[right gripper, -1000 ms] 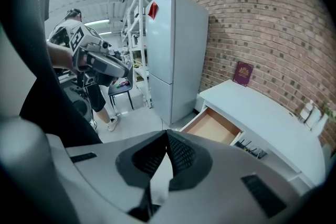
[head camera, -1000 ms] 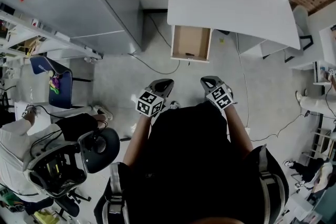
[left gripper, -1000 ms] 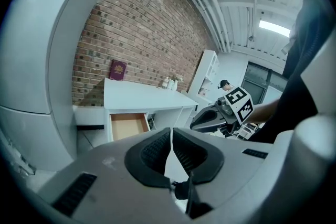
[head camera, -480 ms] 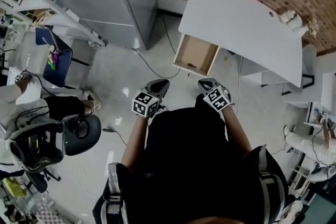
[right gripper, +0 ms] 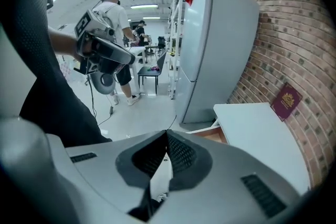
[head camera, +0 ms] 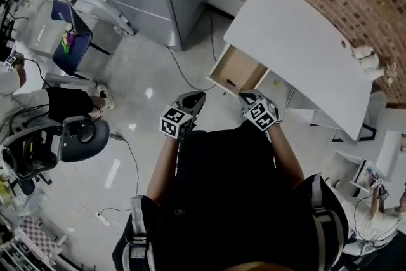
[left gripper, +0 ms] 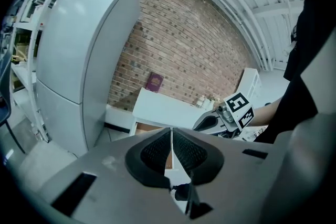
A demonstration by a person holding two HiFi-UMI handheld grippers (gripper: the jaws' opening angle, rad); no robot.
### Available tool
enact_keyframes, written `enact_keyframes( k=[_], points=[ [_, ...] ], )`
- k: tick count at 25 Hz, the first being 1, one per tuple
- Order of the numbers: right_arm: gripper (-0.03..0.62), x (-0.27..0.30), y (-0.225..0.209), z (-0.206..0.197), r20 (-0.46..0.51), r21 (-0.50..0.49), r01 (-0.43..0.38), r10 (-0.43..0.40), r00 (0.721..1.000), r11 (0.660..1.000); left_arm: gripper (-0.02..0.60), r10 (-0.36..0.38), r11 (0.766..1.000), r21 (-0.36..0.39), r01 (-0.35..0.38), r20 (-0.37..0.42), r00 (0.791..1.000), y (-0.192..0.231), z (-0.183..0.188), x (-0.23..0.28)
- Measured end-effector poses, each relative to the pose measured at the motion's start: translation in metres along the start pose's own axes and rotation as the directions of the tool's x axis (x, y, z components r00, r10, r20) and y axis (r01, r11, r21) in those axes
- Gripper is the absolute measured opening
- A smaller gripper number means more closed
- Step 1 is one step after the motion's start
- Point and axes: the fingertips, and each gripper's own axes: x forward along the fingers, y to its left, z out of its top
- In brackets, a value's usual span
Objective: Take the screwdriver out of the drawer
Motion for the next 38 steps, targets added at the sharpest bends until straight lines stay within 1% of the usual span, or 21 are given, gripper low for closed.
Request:
enact_keyframes(
  k=[3,8,11,15,18,20,25,30,38],
  points=[
    [0.055,0.008,-0.005,-0.010,-0.018,-0.047,-0.042,0.041,0.999,0.998,0.023,0.034,0.999,-0.023,-0.033,0.013,0.999,-0.001,-0.005,0.010],
    [0.055,0.021,-0.017,-0.027,-0.040,-0.087,-0.107,0.104,0.994,0.990,0.021,0.092,0.995,-0.050,-0.091,0.028,0.995,-0.002,-0.012,0.022],
    [0.055,0.028,-0.026,-0.033,-0.038,-0.112,-0.127,0.123,0.992,0.986,0.022,0.129,0.989,-0.072,-0.127,0.033,0.991,0.000,-0.018,0.027],
    [0.055,0.032,-0.039,-0.037,-0.036,-0.103,-0.142,0.138,0.990,0.985,0.022,0.162,0.983,-0.093,-0.159,0.028,0.986,0.001,-0.024,0.034],
    [0.055,0.030,-0.044,-0.041,-0.040,-0.103,-0.168,0.165,0.986,0.980,0.023,0.184,0.979,-0.098,-0.181,0.019,0.983,-0.004,-0.021,0.040],
    [0.055,0.030,-0.046,-0.048,-0.036,-0.088,-0.188,0.186,0.982,0.978,0.022,0.196,0.976,-0.097,-0.194,0.012,0.981,-0.010,-0.019,0.043],
    [0.055,0.054,-0.053,-0.069,-0.010,0.028,-0.230,0.231,0.973,0.973,0.023,0.223,0.969,-0.105,-0.223,-0.009,0.975,-0.015,-0.019,0.043],
    [0.055,0.079,-0.054,-0.095,-0.071,0.084,-0.267,0.273,0.959,0.960,0.023,0.246,0.956,-0.154,-0.251,-0.046,0.968,-0.018,-0.030,0.045],
    [0.055,0.138,-0.071,-0.134,-0.141,0.116,-0.276,0.291,0.946,0.954,0.023,0.246,0.947,-0.193,-0.256,-0.074,0.966,-0.010,-0.047,0.065]
  ],
)
